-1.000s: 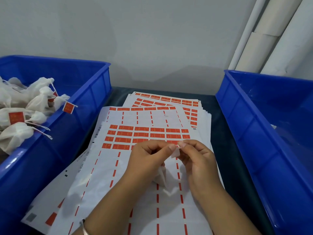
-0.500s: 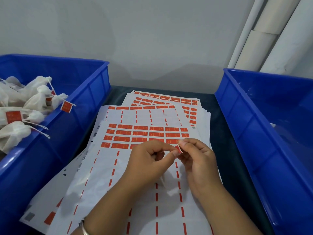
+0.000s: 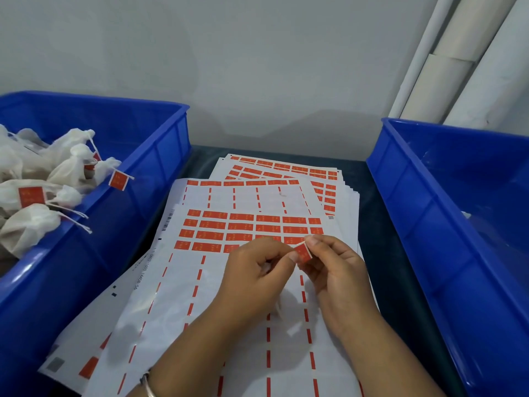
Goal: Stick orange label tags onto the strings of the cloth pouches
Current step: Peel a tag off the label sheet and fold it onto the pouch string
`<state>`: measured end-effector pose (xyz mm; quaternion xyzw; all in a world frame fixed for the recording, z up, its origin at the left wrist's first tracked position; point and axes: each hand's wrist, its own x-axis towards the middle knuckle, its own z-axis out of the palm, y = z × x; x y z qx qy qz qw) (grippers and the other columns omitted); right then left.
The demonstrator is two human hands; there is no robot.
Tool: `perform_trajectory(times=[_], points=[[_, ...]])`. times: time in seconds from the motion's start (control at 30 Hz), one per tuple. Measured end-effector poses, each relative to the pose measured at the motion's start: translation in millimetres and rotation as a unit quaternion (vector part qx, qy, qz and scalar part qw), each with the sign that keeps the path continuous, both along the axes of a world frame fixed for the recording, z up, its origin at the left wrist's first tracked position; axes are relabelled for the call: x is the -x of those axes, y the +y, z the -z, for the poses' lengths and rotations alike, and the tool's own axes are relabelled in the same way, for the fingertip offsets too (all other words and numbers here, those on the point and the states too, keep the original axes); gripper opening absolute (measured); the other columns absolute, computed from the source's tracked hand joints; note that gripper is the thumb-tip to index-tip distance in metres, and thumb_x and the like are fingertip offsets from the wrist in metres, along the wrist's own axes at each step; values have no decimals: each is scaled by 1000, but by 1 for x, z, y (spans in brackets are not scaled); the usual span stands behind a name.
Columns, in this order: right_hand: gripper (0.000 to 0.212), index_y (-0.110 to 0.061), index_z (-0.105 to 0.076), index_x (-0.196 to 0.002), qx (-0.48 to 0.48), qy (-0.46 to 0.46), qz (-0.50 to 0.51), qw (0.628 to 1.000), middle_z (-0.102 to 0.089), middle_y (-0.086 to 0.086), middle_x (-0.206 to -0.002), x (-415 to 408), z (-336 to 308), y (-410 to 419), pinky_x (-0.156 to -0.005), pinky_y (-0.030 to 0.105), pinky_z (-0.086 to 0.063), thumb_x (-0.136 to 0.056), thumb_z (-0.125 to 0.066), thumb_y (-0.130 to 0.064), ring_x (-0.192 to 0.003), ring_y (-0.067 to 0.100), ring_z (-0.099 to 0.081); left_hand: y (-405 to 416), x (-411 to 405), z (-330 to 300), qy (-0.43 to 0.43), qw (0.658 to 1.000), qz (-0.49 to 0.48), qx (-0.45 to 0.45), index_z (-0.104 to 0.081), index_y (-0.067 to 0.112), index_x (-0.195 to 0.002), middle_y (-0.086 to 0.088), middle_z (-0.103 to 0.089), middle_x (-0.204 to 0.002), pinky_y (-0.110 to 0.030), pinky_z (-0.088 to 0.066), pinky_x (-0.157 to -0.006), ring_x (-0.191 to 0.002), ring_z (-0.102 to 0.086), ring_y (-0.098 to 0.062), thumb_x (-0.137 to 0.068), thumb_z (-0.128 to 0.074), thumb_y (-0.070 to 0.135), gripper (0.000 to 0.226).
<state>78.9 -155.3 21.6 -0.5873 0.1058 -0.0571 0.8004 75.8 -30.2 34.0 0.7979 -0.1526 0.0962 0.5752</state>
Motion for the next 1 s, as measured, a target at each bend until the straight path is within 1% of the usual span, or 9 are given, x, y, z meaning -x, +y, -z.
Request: perform_trajectory(times=[0.07,0.1,0.23,0.37,0.5,0.6,0.7,0.8,1.0], points=[[9,-23,-72,-87,20,-9,-1,1000,-74,-7,-97,1,0,1,-80,31,-58,-85,-64,-20,-90,14,-71,-1,1,-3,6,999,-22,37,-59,49,-79,36,-61,-80,0,-42,-64,-84,-57,9,-80,-50,44,10],[9,-24,-73,-87,28,-14,0,1000,-74,-9,-97,1,-1,2,-80,30,-58,-85,-64,-21,-90,12,-71,-2,1,-4,14,998,-34,47,-57,51,-81,39,-60,-80,0,-42,-62,-84,-57,10,-75,-47,49,11],[11,-33,-74,-82,56,-29,-5,998,-73,-13,-96,1,0,2,-82,30,-57,-82,-65,-26,-92,10,-69,-3,-5,-1,37,996,-78,32,-56,49,-75,32,-61,-77,-3,-44,-57,-84,-55,11,-67,-48,56,13],[15,-44,-72,-82,94,-51,-30,994,-72,-18,-93,3,-1,2,-81,29,-56,-70,-63,-42,-91,7,-69,-2,-8,1,30,996,-85,10,-58,47,-71,28,-59,-79,-3,-44,-58,-82,-54,8,-67,-54,52,7],[20,-46,-72,-83,104,-60,-40,992,-72,-19,-94,2,0,2,-80,26,-56,-65,-63,-46,-91,6,-68,-2,-7,0,38,997,-65,9,-58,47,-73,31,-60,-76,-1,-44,-60,-83,-55,11,-66,-56,50,8],[33,-40,-71,-94,87,-77,-59,991,-72,-18,-96,2,-1,1,-74,20,-56,-62,-68,-43,-94,3,-67,-2,-7,-2,58,994,-70,57,-62,42,-75,28,-64,-73,-1,-43,-58,-80,-58,9,-74,-64,39,4],[49,-33,-61,-110,79,-81,-75,991,-72,-16,-95,3,-2,3,-69,13,-53,-62,-72,-37,-95,2,-67,1,-9,-2,92,982,-89,137,-65,34,-76,26,-66,-76,-1,-42,-54,-78,-60,9,-78,-68,26,8],[50,-36,-57,-110,84,-79,-67,991,-72,-16,-96,2,-2,3,-68,12,-53,-63,-73,-39,-94,0,-67,1,-9,-2,115,975,-83,170,-66,28,-75,23,-67,-75,-2,-43,-52,-77,-62,7,-78,-68,22,7],[52,-35,-55,-106,67,-85,-63,992,-73,-12,-95,1,-1,3,-67,12,-52,-58,-74,-40,-93,3,-68,1,-9,0,133,974,-63,174,-64,25,-75,20,-67,-76,-6,-45,-54,-79,-62,4,-82,-66,18,10]])
